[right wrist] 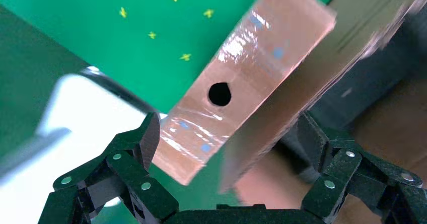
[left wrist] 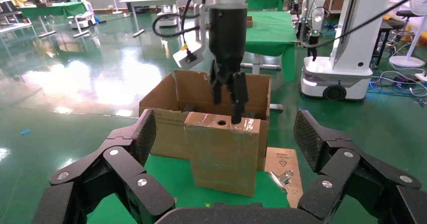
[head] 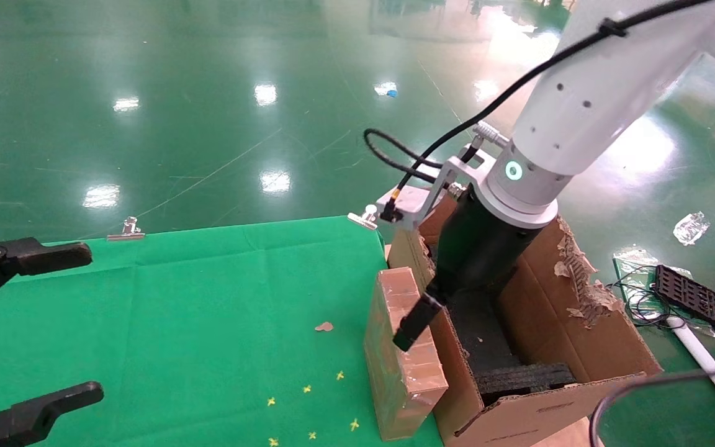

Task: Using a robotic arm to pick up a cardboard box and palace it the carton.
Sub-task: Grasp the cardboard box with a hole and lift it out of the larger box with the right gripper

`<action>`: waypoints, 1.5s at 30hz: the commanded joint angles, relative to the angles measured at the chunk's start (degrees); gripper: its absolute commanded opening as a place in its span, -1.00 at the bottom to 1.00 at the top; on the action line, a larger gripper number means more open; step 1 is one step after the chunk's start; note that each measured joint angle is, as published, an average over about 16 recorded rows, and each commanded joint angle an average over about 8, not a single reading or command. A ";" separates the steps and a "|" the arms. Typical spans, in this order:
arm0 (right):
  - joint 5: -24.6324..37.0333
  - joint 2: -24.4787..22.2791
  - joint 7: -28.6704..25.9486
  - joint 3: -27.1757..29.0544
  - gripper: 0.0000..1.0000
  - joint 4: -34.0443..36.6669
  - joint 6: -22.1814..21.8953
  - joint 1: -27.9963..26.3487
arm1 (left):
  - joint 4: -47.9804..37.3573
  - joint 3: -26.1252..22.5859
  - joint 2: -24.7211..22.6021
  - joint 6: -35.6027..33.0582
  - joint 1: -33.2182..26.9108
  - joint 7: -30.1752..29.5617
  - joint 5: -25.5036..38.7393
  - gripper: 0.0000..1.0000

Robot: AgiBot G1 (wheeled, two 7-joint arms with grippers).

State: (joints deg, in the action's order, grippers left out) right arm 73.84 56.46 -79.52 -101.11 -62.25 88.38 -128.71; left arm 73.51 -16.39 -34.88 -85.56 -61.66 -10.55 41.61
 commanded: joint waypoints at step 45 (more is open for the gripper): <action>-3.96 7.54 -2.02 -5.41 -1.00 14.85 -0.32 7.45 | 0.00 -0.17 0.07 0.08 -0.04 0.09 -0.12 -1.00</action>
State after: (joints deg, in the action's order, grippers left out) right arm 69.79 63.59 -80.86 -106.18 -47.76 87.57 -121.51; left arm 73.50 -16.57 -34.80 -85.48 -61.70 -10.46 41.49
